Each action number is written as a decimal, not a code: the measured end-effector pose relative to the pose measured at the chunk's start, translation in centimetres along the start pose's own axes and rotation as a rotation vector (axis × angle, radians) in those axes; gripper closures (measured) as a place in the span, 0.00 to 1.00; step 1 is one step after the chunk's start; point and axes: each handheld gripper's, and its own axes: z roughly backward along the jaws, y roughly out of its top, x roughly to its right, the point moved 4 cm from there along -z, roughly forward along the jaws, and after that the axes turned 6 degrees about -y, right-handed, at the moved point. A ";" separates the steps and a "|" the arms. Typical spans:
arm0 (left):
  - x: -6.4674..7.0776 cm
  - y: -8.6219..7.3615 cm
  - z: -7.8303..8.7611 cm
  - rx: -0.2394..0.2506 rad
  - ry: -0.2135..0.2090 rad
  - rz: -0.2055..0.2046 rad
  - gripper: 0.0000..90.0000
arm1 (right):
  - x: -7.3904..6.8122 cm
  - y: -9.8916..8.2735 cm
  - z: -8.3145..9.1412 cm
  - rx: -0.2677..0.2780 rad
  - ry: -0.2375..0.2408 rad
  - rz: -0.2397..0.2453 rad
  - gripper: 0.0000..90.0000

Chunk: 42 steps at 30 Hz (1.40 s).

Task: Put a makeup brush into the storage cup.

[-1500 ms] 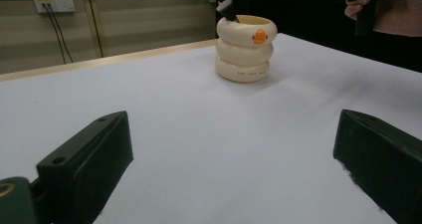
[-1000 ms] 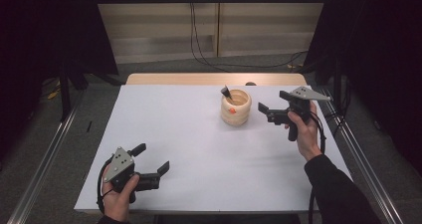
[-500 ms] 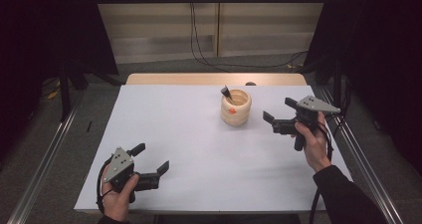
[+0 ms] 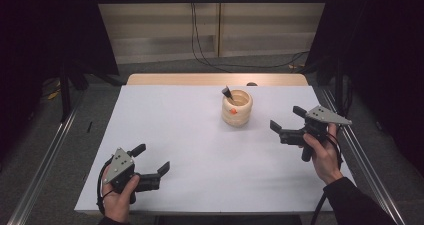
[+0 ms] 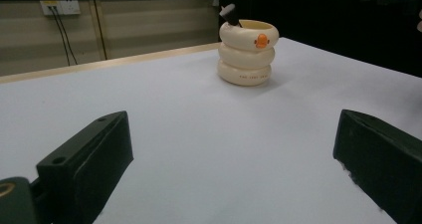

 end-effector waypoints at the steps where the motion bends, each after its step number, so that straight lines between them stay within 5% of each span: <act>1: 0.0 0.0 0.0 -0.002 0.006 0.000 0.02 | 0.0 -0.1 0.3 0.015 -0.009 -0.010 0.00; 34: 0.5 0.1 0.5 0.001 0.020 -0.008 0.02 | 2.2 -6.6 8.3 0.032 -0.120 -0.066 0.01; 42: 0.6 0.2 0.7 0.012 0.021 -0.002 0.02 | 2.8 -6.7 9.0 0.064 -0.148 -0.100 0.00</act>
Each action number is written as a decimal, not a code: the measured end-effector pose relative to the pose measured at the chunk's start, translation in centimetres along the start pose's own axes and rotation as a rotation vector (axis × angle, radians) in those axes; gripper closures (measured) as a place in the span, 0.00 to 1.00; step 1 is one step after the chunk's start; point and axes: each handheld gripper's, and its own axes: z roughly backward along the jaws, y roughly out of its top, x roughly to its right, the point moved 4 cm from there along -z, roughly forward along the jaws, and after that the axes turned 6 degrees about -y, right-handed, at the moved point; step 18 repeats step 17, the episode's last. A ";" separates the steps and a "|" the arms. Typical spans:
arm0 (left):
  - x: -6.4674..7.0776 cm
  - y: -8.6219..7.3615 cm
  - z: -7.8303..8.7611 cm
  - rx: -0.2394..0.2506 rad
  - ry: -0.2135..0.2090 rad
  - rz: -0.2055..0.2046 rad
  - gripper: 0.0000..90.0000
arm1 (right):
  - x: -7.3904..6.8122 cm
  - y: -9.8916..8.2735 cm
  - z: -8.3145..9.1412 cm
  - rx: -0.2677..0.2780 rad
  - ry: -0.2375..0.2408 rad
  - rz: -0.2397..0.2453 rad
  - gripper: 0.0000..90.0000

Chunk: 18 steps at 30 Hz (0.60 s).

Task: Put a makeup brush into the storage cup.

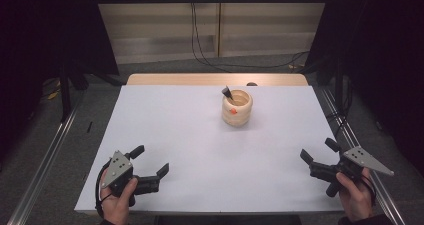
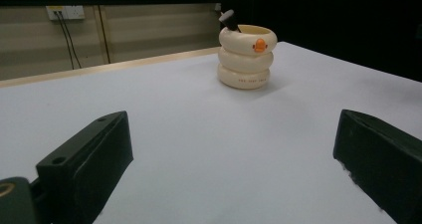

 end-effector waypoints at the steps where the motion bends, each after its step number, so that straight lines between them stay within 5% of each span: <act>1: 0.0 0.0 0.0 -0.001 0.004 0.001 0.02 | -0.1 -0.1 0.0 -0.010 0.007 -0.002 0.00; 18: -0.1 0.0 0.1 0.006 0.005 0.009 0.02 | -0.1 -0.3 -0.1 -0.022 0.010 -0.001 0.00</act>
